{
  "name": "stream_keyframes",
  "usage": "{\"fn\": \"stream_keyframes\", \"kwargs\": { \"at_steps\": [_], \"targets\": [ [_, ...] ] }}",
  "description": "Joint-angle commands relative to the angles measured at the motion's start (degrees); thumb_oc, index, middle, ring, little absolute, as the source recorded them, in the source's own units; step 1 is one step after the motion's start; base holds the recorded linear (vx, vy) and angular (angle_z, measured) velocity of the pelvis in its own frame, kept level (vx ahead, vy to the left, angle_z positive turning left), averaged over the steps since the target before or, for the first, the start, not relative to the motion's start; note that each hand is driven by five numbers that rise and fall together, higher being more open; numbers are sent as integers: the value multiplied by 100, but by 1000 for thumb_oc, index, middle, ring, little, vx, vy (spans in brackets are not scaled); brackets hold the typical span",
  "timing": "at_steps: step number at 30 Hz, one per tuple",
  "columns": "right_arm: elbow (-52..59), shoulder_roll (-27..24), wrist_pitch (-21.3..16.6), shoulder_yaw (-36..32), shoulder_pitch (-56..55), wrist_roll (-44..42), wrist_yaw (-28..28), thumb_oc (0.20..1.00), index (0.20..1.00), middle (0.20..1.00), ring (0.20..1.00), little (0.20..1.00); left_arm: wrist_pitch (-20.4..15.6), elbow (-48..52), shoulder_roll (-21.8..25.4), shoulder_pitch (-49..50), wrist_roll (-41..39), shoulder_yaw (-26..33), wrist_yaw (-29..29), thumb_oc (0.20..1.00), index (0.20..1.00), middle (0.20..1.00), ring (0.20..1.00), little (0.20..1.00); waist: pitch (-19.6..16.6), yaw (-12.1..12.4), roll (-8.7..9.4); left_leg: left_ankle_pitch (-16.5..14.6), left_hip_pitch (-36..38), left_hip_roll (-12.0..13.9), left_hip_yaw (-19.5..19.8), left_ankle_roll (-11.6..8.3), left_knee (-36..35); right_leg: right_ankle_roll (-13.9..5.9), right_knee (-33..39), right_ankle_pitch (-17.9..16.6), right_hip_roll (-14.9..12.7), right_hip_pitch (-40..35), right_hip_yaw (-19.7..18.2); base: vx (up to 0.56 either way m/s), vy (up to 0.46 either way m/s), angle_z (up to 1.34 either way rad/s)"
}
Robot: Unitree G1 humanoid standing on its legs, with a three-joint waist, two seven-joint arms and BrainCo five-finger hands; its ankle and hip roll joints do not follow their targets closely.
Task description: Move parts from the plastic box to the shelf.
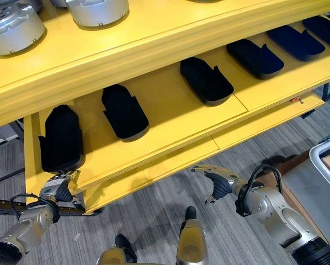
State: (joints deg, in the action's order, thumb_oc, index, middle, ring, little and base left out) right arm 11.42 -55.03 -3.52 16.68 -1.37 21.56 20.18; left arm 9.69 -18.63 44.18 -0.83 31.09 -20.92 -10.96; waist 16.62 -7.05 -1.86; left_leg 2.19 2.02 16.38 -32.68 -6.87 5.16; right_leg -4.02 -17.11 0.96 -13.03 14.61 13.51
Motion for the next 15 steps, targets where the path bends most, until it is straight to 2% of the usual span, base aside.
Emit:
{"fn": "stream_keyframes", "kwargs": {
  "at_steps": [1,9,15],
  "targets": [
    [280,203,-187,114,204,-5,23,1000,1000,1000,1000,1000,89,-150,429,-100,139,169,32,1000,1000,1000,1000,1000,1,-131,189,195,-457,228,345,-57,561,-30,36,625,129,-843,198,31,5,0],
    [255,217,-190,119,255,24,77,1000,1000,1000,1000,1000,23,-333,353,-168,283,180,13,1000,1000,1000,1000,1000,-6,-160,171,238,-459,244,334,-80,572,-24,11,638,125,-822,172,8,1,0],
    [280,194,-203,96,246,20,147,1000,1000,1000,1000,1000,127,-415,346,-219,274,166,-6,1000,1000,1000,1000,1000,-12,-197,163,248,-440,253,309,-80,591,-22,4,654,114,-835,152,7,5,-2]
  ]
}}
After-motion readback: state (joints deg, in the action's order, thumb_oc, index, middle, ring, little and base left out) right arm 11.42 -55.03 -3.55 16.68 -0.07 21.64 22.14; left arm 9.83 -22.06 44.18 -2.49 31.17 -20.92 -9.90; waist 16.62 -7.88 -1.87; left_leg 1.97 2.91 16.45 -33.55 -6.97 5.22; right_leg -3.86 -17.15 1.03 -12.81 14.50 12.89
